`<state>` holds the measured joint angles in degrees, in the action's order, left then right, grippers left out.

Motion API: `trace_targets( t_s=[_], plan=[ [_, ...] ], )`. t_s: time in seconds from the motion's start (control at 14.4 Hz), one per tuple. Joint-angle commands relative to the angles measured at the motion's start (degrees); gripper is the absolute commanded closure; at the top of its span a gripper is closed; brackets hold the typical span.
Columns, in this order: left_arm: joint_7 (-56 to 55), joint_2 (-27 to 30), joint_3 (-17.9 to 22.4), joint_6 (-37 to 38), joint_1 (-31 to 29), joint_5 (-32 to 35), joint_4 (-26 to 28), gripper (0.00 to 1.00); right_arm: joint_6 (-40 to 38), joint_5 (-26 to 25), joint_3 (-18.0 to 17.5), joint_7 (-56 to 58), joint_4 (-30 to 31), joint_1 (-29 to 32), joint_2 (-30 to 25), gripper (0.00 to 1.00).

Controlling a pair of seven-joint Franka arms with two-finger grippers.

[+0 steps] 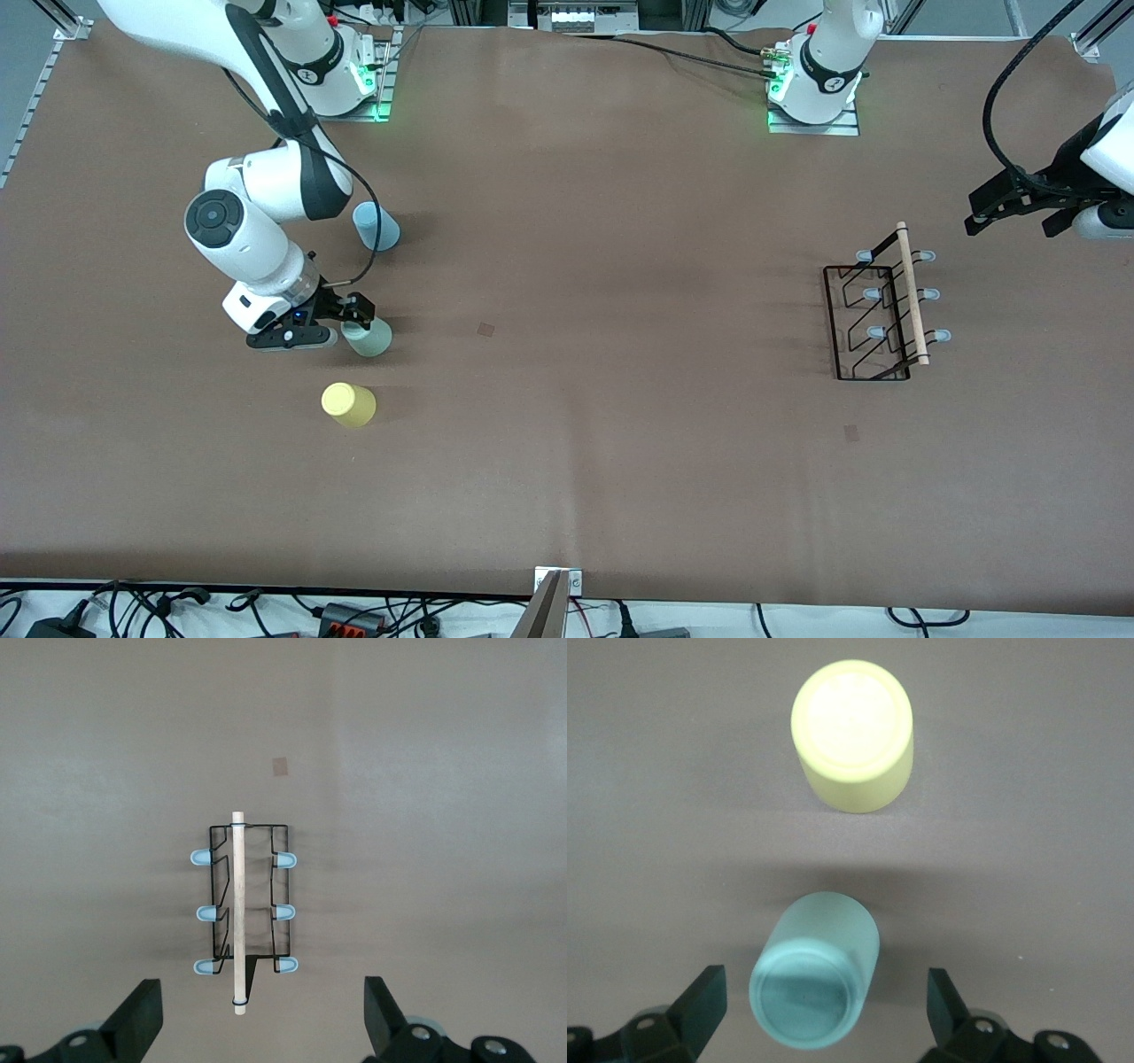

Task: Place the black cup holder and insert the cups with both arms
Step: 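Lower the right gripper around the teal cup and close it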

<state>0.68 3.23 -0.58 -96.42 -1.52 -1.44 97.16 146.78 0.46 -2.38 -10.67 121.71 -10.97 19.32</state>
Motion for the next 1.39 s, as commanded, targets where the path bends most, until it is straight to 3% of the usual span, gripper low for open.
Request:
trace_targets(
  t_s=[0.0,1.04,1.32],
  plan=[
    [-0.2,0.1,0.1,0.9,0.1,0.7,-0.6,0.00,1.7,0.9,0.2,-5.1,0.5,-2.3,0.5,0.00],
    [0.1,-0.2,0.1,0.9,0.1,0.7,-0.7,0.00,5.0,0.8,0.2,-6.2,0.5,-2.3,5.4,0.00],
    [-0.2,-4.8,0.8,7.1,-1.8,3.3,-0.6,0.00,5.0,0.8,0.3,-6.1,0.5,-2.1,5.4,0.00]
  ],
)
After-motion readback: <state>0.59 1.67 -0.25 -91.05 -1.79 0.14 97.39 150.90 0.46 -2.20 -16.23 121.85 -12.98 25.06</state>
